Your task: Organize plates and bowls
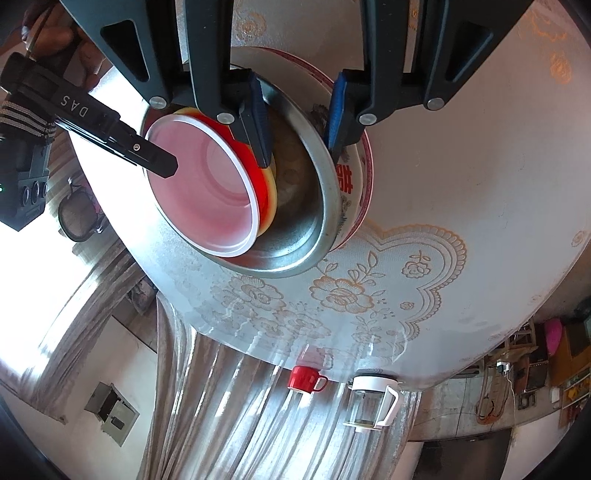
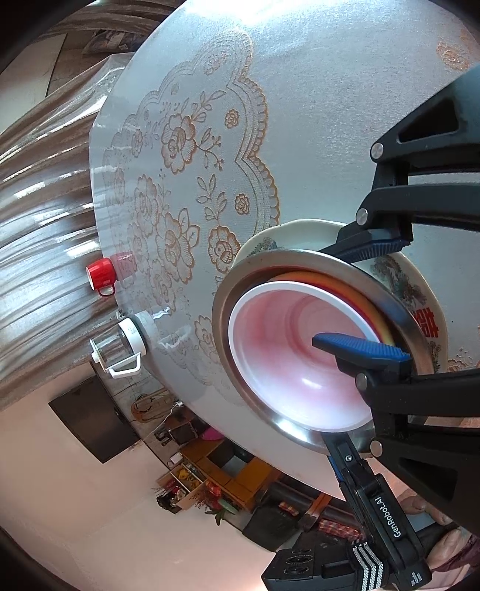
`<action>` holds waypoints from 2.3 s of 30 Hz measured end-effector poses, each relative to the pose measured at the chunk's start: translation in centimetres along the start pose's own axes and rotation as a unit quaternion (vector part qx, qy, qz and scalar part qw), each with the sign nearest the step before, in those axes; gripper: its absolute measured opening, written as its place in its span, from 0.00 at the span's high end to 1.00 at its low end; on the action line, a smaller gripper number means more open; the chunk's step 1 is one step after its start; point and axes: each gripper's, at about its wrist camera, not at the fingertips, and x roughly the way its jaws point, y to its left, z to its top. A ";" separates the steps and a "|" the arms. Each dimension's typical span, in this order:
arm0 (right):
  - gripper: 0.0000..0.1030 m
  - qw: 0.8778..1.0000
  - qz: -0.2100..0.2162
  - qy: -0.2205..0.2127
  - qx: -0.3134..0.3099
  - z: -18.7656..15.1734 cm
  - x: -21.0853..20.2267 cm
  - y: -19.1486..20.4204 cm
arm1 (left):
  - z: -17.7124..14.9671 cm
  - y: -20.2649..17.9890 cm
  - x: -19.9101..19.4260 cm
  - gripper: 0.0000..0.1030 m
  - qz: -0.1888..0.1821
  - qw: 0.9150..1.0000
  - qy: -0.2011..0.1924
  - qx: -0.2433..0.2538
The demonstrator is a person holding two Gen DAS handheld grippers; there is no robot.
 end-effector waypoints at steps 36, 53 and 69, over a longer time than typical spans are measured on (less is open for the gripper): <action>0.60 0.998 -0.060 0.002 -0.024 -0.6 -0.5 1.8 | -1.7 0.5 -3.1 0.59 0.039 0.999 -0.029 -0.008; 0.58 0.987 -0.136 -0.075 -0.045 -0.7 -3.7 4.3 | -2.8 3.4 -6.0 0.52 0.145 0.986 -0.082 -0.027; 0.45 0.976 -0.139 -0.124 -0.109 -3.2 -2.9 11.3 | -4.1 5.3 -8.6 0.35 0.213 0.965 -0.147 -0.041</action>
